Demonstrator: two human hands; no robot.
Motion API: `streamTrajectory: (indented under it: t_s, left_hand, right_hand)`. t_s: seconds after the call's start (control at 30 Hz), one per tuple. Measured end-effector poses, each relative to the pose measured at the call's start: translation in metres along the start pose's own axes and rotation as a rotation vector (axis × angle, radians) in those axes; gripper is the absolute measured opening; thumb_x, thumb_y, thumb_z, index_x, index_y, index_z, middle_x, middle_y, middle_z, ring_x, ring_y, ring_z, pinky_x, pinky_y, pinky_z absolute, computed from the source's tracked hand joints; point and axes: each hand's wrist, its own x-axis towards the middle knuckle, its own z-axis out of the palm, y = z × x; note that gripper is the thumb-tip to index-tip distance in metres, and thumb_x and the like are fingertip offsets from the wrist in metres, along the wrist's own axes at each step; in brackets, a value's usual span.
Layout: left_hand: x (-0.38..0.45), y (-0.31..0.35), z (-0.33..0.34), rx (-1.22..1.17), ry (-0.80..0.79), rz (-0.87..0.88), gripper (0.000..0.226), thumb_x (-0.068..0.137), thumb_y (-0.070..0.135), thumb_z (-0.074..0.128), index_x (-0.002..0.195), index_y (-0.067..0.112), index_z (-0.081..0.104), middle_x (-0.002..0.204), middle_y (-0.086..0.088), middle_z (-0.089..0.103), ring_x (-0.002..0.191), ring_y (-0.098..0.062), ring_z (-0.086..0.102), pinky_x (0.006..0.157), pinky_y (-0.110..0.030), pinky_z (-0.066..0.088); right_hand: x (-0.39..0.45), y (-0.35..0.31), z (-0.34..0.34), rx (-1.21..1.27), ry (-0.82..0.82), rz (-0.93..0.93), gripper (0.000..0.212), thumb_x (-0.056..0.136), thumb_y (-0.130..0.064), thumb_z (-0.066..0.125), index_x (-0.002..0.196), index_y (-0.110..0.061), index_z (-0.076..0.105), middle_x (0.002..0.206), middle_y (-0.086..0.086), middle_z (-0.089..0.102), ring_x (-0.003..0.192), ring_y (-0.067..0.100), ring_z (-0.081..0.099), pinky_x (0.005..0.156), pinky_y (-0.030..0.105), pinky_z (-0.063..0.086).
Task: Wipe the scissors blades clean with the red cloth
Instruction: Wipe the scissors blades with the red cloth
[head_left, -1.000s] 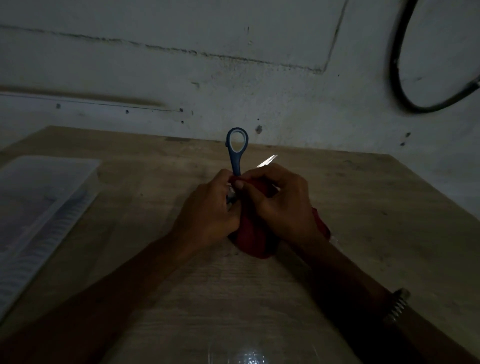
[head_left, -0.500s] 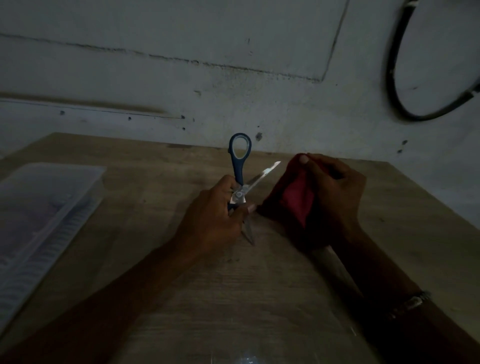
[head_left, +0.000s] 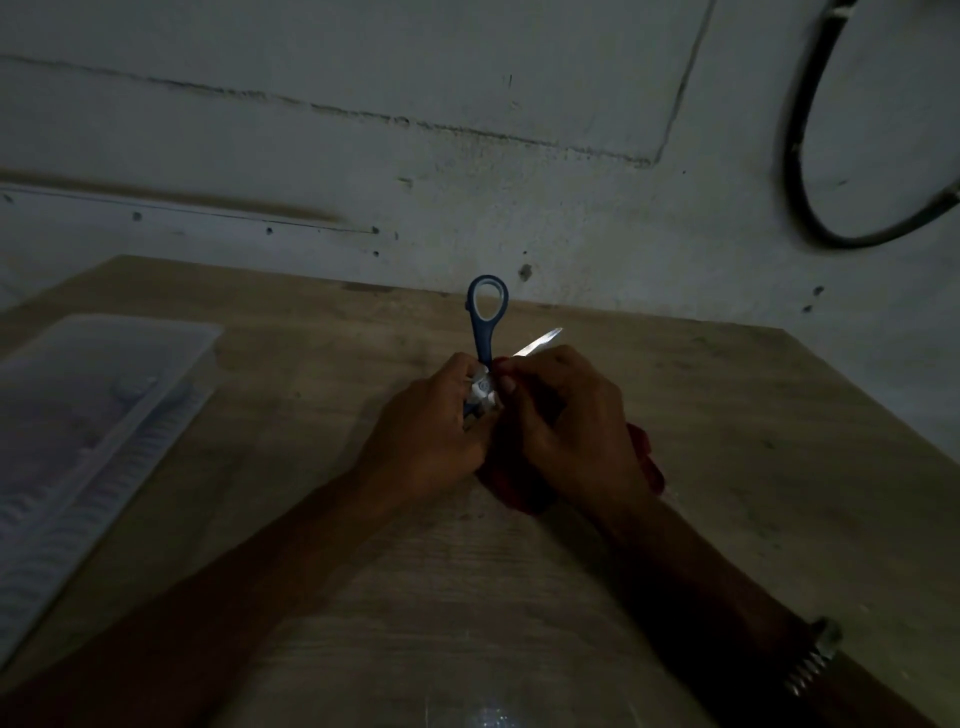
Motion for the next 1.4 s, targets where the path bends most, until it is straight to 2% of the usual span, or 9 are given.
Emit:
streamTrajectory:
  t_s: [0.13,0.37,0.6,0.8,0.87,0.97,1.2,1.3,1.4]
  left_hand:
    - [0.002,-0.001,-0.002,0.001,0.0,-0.018,0.035,0.09,0.029,0.074,0.12,0.027,0.056,0.107,0.011,0.072,0.094,-0.006,0.069,0.077,-0.027,0.056]
    - [-0.002,-0.001,0.0,-0.039,0.051,0.022,0.031,0.088,0.03,0.076,0.112,0.027,0.057,0.1,0.008,0.074,0.086,-0.008,0.072,0.073,-0.038,0.061]
    - [-0.001,-0.003,0.0,0.003,0.059,0.0,0.034,0.084,0.026,0.077,0.112,0.029,0.057,0.1,0.009,0.074,0.089,-0.01,0.072,0.076,-0.043,0.061]
    - [-0.002,0.002,-0.002,-0.029,0.059,0.0,0.029,0.086,0.037,0.075,0.107,0.028,0.056,0.093,0.011,0.074,0.077,-0.007,0.07,0.068,-0.041,0.06]
    - [-0.003,0.002,-0.002,-0.055,0.058,0.0,0.029,0.086,0.037,0.075,0.106,0.028,0.056,0.093,0.01,0.075,0.077,-0.007,0.071,0.067,-0.041,0.059]
    - [-0.003,0.002,-0.002,-0.043,0.057,0.003,0.031,0.087,0.035,0.075,0.11,0.026,0.056,0.098,0.009,0.074,0.083,-0.008,0.072,0.071,-0.039,0.06]
    - [-0.004,0.001,-0.003,-0.013,0.037,-0.013,0.035,0.086,0.031,0.077,0.113,0.027,0.055,0.098,0.009,0.073,0.084,-0.008,0.07,0.071,-0.037,0.061]
    - [-0.004,0.004,-0.004,-0.058,0.048,-0.009,0.029,0.088,0.038,0.074,0.109,0.027,0.056,0.094,0.009,0.074,0.081,-0.007,0.071,0.07,-0.041,0.06]
    - [-0.005,0.004,-0.004,-0.079,0.058,-0.003,0.027,0.088,0.037,0.074,0.107,0.027,0.057,0.093,0.009,0.074,0.08,-0.008,0.072,0.07,-0.046,0.06]
  right_hand:
    - [-0.004,-0.002,-0.003,-0.113,-0.113,-0.059,0.027,0.092,-0.011,0.067,0.116,-0.019,0.076,0.113,-0.003,0.066,0.102,0.011,0.062,0.086,0.02,0.05]
    - [-0.001,-0.004,-0.008,-0.125,0.089,-0.063,0.028,0.099,-0.009,0.068,0.126,-0.01,0.074,0.112,0.0,0.066,0.099,0.011,0.062,0.085,0.007,0.042]
    - [-0.008,-0.005,0.002,-0.186,-0.026,-0.113,0.03,0.095,-0.011,0.07,0.124,-0.009,0.076,0.116,0.006,0.07,0.102,0.02,0.066,0.085,0.03,0.057]
    - [-0.005,0.0,-0.009,-0.107,0.084,-0.052,0.024,0.09,-0.006,0.07,0.11,-0.015,0.08,0.106,-0.003,0.07,0.095,0.01,0.066,0.081,0.028,0.057]
    - [-0.002,0.001,-0.01,-0.078,0.19,-0.01,0.023,0.094,-0.007,0.071,0.115,-0.015,0.079,0.108,-0.007,0.068,0.095,0.0,0.064,0.082,0.017,0.053]
    - [-0.001,0.001,-0.006,-0.081,0.121,-0.022,0.028,0.099,-0.01,0.069,0.126,-0.014,0.075,0.11,-0.014,0.061,0.095,-0.012,0.058,0.085,0.004,0.045]
    - [-0.005,-0.001,-0.002,0.02,-0.01,-0.052,0.026,0.091,-0.002,0.069,0.107,-0.019,0.08,0.105,-0.007,0.071,0.096,0.004,0.067,0.084,0.026,0.057]
    - [-0.005,-0.002,-0.007,0.019,0.078,-0.027,0.022,0.091,-0.002,0.07,0.102,-0.017,0.08,0.099,-0.01,0.071,0.092,0.002,0.067,0.08,0.025,0.056]
    - [0.0,-0.002,-0.008,-0.024,0.202,0.006,0.023,0.099,-0.011,0.069,0.119,-0.016,0.078,0.106,-0.011,0.067,0.097,-0.005,0.063,0.082,0.011,0.05]
